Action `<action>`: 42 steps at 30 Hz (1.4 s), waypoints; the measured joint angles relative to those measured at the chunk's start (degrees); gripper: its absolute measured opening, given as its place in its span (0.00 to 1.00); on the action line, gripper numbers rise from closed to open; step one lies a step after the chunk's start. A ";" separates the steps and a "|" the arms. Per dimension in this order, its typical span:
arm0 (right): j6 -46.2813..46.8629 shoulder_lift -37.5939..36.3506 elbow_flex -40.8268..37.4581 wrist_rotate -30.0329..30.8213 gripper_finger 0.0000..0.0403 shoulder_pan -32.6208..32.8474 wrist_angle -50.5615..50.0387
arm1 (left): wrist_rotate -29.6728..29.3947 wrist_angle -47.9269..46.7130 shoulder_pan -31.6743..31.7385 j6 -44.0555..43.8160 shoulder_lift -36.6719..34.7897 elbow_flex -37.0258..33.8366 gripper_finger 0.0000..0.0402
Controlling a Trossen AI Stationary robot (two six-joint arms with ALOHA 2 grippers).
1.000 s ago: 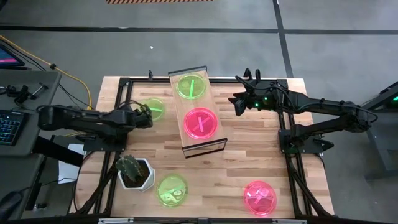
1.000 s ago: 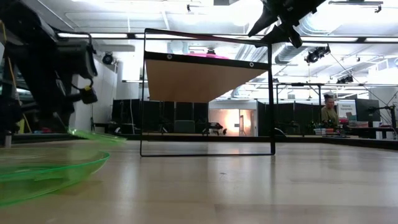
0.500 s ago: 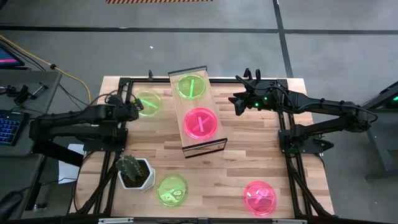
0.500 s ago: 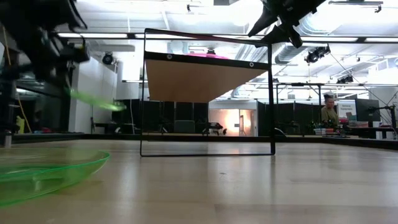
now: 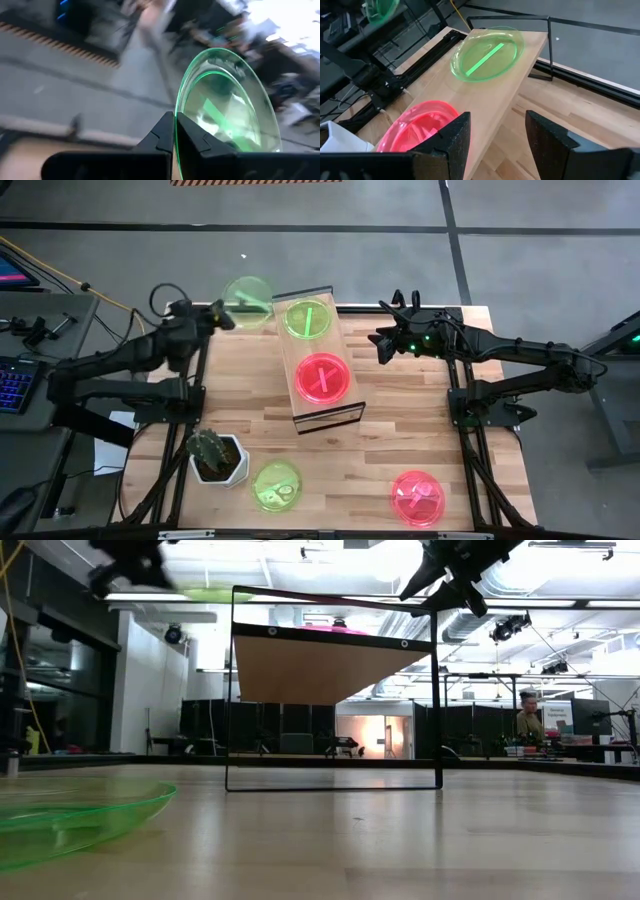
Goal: Place and stack plates onto a shelf
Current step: Stack the top green plate on top of the green plate on the shelf
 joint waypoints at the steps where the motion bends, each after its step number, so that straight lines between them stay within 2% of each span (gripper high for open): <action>1: -0.02 0.00 0.00 0.00 0.43 0.01 0.00 | 0.17 5.08 0.00 3.56 1.51 0.00 0.00; 5: 0.00 0.00 0.00 0.03 0.43 0.01 0.02 | 0.97 19.66 1.13 12.70 9.17 0.00 0.00; 8: 0.63 0.00 0.00 1.31 0.43 0.01 0.04 | 6.42 22.03 3.30 11.46 15.92 2.54 0.00; 12: 1.99 0.00 0.00 2.58 0.43 0.01 0.04 | 15.39 21.74 5.76 12.27 25.51 9.25 0.00; 17: 1.96 0.00 0.00 2.67 0.43 0.01 0.05 | 19.28 13.85 8.36 19.54 35.26 20.00 0.00; 20: 1.95 0.00 0.00 2.69 0.43 0.01 0.04 | 22.63 8.36 10.22 22.31 39.38 24.14 0.00; 28: 1.95 0.00 0.00 2.71 0.43 0.01 0.04 | 30.15 1.45 15.38 22.32 43.98 25.20 0.00; 33: 1.49 0.00 0.00 2.86 0.43 0.01 0.02 | 30.63 1.02 15.53 22.68 44.77 25.20 0.00; 37: 1.49 0.00 0.00 2.86 0.43 0.00 0.02 | 33.38 0.95 15.36 22.79 44.88 25.20 0.00; 42: 1.49 0.00 0.00 4.19 0.43 0.01 0.02 | 33.09 -0.21 15.32 25.22 44.88 25.20 0.00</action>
